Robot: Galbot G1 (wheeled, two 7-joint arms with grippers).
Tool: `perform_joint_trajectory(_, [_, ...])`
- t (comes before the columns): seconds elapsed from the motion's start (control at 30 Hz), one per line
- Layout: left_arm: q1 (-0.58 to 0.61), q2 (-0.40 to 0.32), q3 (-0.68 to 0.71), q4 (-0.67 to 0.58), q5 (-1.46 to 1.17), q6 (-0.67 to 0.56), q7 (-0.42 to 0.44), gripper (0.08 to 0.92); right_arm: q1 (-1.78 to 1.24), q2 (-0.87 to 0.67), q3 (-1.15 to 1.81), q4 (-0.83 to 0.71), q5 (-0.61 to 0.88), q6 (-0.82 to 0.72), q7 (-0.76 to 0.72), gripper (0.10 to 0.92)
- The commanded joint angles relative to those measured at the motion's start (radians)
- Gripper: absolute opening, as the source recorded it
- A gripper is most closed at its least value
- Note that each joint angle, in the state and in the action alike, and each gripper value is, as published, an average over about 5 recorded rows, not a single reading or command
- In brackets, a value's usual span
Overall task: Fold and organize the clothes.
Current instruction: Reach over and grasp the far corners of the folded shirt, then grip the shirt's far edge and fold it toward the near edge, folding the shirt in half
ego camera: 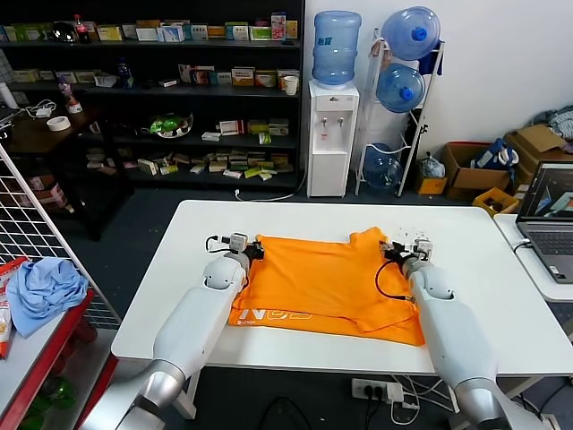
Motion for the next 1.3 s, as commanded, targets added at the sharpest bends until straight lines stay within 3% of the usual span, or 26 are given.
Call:
perform_joint_trajectory(0.03, [0.003,0.003,0.003,-0.011,-0.003,0.001,0.001,0.092,0.01,0.007,0.002,-0.032,-0.015,0.001,-0.001,0.635])
perform_joint_trajectory(0.17, [0.006,0.007,0.007,-0.018,-0.007,0.002,0.001,0.092,0.009,0.01,-0.001,-0.03,-0.019,0.001,0.004,0.654])
perform_joint_trajectory(0.6, [0.02,0.018,0.011,-0.048,-0.023,0.009,-0.001,0.092,-0.006,0.006,-0.007,-0.005,-0.03,0.009,0.013,0.289])
perform_joint_trajectory(0.77, [0.047,0.039,0.014,-0.114,-0.042,0.016,-0.009,0.092,-0.04,-0.01,-0.019,0.075,-0.022,0.011,0.026,0.152])
perform_joint_trajectory(1.3, [0.301,0.242,0.008,-0.567,-0.107,0.047,-0.046,0.092,-0.468,-0.179,-0.008,0.687,-0.018,-0.04,0.121,0.124])
